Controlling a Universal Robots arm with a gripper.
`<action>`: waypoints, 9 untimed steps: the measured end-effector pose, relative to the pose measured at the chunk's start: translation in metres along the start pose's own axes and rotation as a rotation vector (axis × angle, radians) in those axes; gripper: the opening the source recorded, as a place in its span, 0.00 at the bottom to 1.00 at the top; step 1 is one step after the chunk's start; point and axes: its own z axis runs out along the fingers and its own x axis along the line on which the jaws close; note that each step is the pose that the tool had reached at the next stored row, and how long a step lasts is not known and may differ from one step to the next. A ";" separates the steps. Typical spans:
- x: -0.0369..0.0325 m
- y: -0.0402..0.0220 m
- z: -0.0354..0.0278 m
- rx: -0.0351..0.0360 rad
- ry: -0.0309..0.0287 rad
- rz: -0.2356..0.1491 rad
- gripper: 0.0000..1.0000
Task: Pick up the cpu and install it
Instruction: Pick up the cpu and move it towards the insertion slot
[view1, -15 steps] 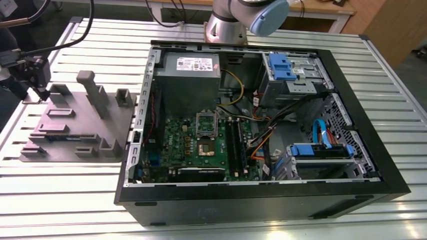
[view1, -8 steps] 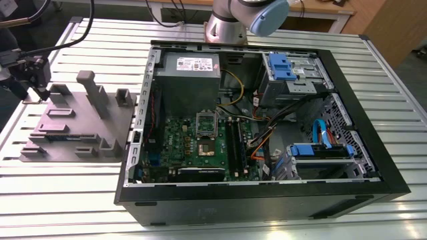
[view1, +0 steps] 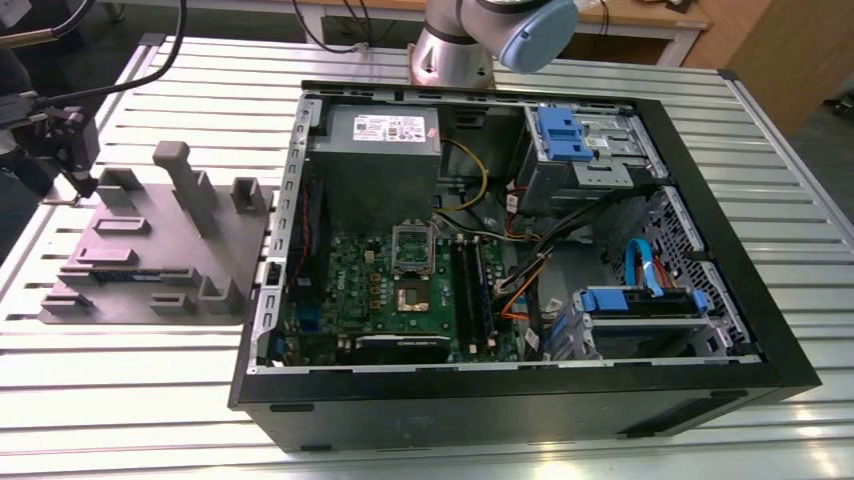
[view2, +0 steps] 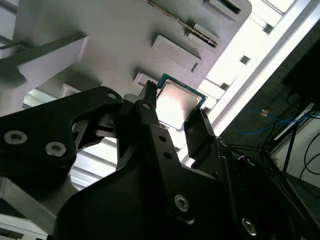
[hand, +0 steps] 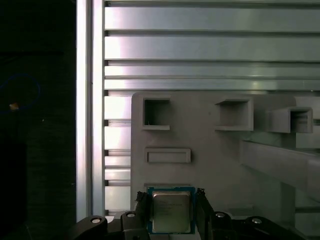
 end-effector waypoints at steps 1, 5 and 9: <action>0.0000 0.0000 -0.0006 0.0000 0.0000 0.000 0.47; -0.0001 0.0000 -0.0025 -0.0001 -0.0001 0.000 0.47; -0.0001 0.0000 -0.0044 0.0000 0.0000 0.000 0.47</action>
